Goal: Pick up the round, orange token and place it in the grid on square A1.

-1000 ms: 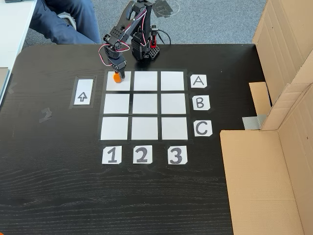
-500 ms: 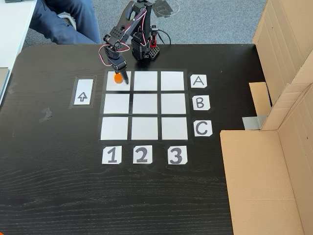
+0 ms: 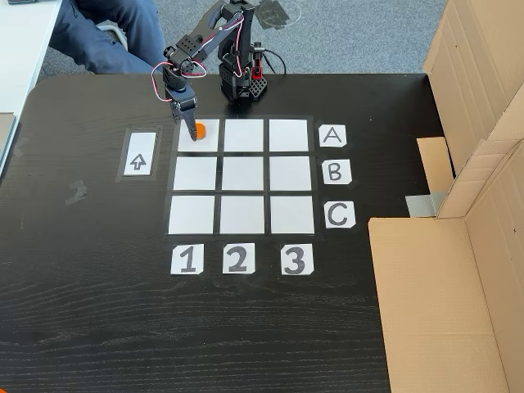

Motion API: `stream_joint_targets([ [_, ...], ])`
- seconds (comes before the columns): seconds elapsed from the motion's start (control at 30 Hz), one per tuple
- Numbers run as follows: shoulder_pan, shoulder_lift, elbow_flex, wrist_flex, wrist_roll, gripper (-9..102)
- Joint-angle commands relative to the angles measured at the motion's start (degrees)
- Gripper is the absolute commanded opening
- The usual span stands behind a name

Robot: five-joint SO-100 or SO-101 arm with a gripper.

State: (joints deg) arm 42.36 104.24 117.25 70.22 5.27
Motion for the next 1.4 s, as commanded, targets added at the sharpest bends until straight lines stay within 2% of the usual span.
stream_joint_targets([
  [0.0,2.4,2.0,-7.6,3.1,0.2,42],
  [0.27,8.4,6.3,-23.3,13.4,0.0,42],
  [0.57,21.4,19.7,-25.2,14.5,0.4,41],
  [0.73,29.6,30.1,-19.9,14.5,0.1,39],
  [0.87,35.0,38.1,-14.6,14.6,0.4,28],
  [1.07,40.1,50.7,-1.8,15.1,-2.1,20],
  [1.37,45.2,61.4,12.3,17.2,-3.5,17],
])
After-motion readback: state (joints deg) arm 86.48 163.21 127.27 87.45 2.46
